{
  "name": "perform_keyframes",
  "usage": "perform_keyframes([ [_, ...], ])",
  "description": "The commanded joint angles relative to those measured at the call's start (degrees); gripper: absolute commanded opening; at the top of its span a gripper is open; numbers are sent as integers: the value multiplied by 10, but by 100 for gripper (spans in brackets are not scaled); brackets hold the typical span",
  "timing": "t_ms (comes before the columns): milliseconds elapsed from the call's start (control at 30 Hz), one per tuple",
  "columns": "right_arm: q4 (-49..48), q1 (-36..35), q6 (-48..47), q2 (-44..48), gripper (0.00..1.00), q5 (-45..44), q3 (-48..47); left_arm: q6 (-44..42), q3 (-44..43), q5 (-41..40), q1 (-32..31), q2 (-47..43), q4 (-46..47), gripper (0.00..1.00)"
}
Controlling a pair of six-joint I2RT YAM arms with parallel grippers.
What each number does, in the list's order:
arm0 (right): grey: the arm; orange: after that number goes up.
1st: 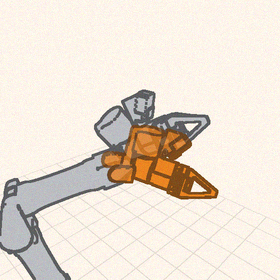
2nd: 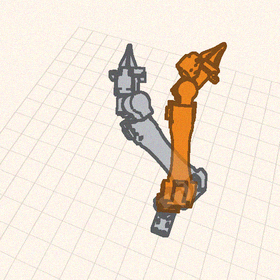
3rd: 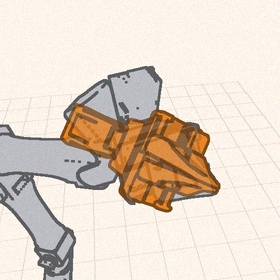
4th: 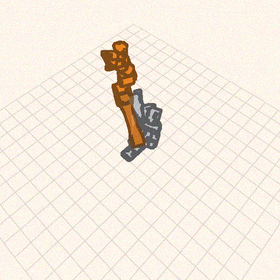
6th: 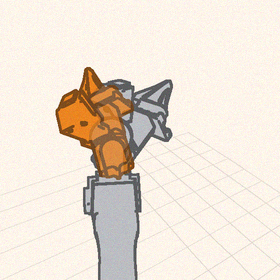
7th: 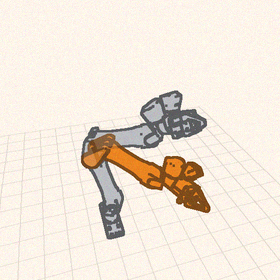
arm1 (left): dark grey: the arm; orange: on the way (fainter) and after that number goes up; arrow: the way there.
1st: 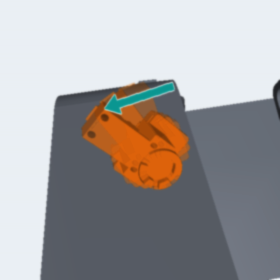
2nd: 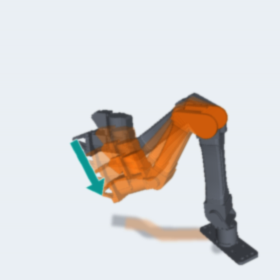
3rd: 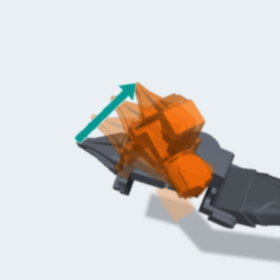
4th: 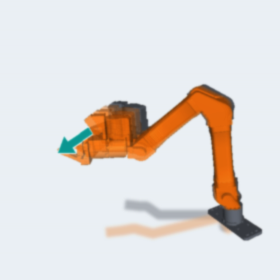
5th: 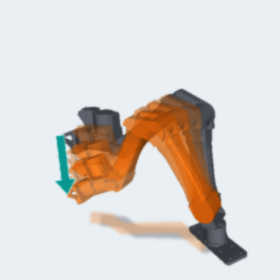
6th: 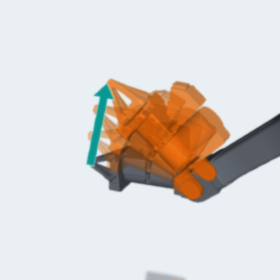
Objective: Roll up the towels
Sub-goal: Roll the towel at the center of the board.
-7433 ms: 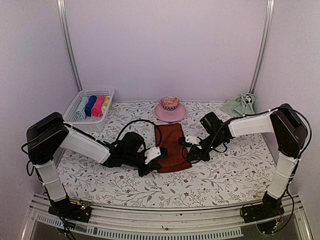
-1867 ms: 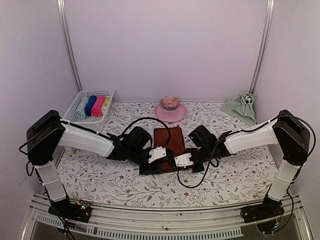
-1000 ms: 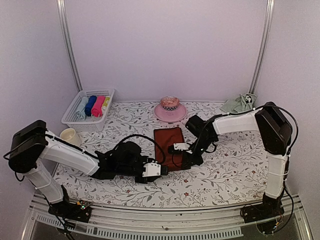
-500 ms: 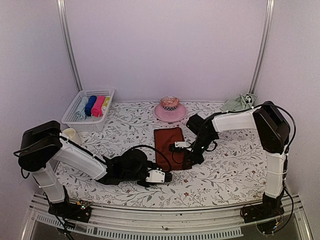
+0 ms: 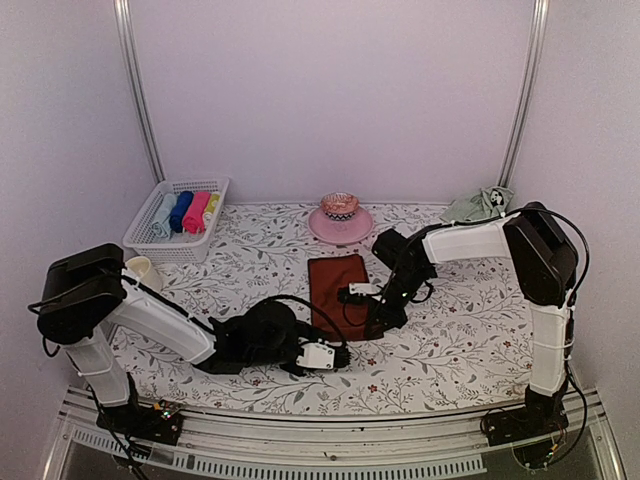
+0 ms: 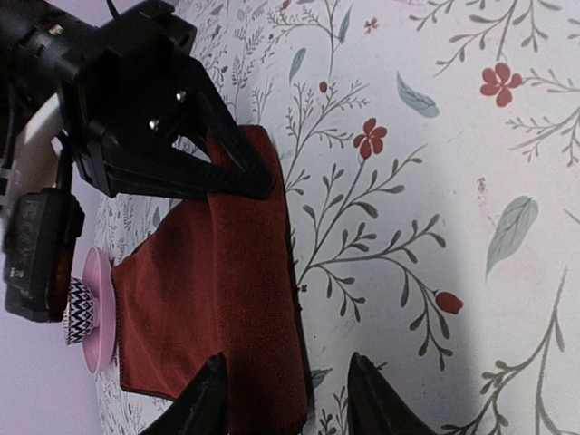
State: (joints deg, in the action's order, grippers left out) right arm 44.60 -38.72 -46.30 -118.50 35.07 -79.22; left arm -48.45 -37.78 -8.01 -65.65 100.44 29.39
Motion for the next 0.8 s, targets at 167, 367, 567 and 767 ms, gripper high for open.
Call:
perform_keyframes([
  [167,18,3,4,-16,5,3,-8,-1,-21,-43,-5,48,11,45],
  [367,20,3,2,-16,5,4,-9,6,-37,-72,1,71,-1,42],
  [567,26,3,-1,-19,6,6,-12,15,-47,-88,3,81,-16,39],
  [767,31,3,-4,-23,7,6,-18,29,-56,-103,10,88,-30,35],
])
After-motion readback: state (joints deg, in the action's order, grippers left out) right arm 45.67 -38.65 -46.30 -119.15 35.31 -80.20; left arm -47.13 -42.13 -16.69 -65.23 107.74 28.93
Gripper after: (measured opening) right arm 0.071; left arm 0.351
